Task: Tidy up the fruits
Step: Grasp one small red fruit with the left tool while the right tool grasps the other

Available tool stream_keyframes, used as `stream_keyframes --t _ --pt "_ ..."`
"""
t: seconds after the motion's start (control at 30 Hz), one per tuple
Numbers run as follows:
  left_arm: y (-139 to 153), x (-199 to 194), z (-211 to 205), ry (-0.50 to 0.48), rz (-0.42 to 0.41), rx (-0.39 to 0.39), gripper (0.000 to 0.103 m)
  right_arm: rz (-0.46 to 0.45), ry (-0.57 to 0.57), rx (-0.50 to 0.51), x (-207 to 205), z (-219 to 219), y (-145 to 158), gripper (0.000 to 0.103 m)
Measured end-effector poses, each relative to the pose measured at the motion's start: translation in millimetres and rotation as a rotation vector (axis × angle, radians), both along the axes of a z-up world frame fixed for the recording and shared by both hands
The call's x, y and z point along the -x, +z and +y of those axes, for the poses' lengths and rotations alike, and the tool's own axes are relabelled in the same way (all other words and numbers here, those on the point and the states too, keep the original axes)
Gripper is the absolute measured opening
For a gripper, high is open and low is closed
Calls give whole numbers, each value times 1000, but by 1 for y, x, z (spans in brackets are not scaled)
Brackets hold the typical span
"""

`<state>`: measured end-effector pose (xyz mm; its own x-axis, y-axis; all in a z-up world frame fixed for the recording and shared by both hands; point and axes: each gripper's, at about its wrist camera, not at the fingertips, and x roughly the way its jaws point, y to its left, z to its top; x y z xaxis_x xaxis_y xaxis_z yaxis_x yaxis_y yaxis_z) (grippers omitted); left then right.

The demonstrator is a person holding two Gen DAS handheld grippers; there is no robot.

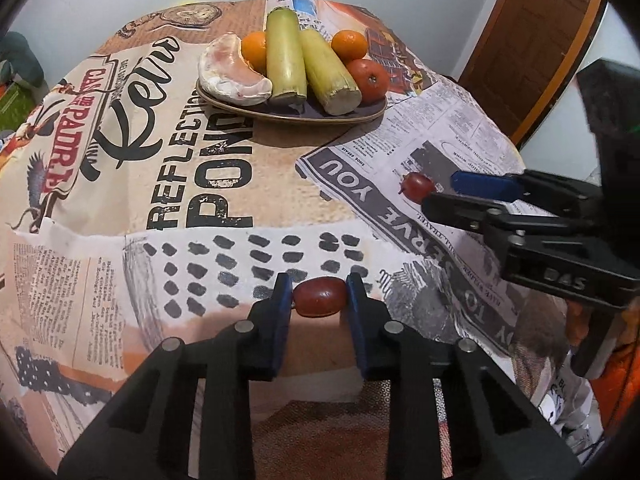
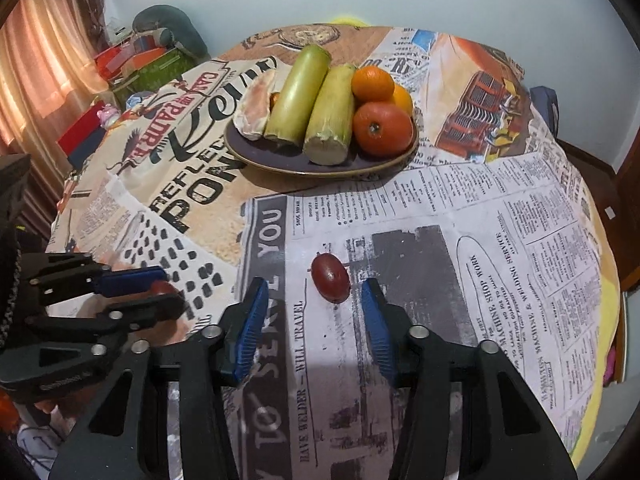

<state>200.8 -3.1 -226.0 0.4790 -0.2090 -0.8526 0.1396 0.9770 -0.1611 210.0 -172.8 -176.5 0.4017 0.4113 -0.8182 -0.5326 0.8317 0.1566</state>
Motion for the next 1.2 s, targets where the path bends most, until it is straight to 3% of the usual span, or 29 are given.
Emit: stream_keyframes --t 0.1,0.2,0.37,0.43,0.77,1.2 --pt "4 -4 6 18 -22 -21 27 3 -28 -1 -6 -2 -5 40" --pt "9 -7 14 42 -37 -11 27 24 -41 -14 -13 -4 -10 28" --pt "14 -12 23 69 -54 -11 27 29 -29 -18 -17 -1 -15 26" --pt "13 -14 25 76 -54 -10 27 33 -7 -21 -15 2 -15 17" --pt "18 -15 25 78 -75 -5 27 -1 -6 -22 -13 1 -4 17" --pt "54 -37 31 99 -181 -4 27 -91 -7 -84 -25 12 34 17"
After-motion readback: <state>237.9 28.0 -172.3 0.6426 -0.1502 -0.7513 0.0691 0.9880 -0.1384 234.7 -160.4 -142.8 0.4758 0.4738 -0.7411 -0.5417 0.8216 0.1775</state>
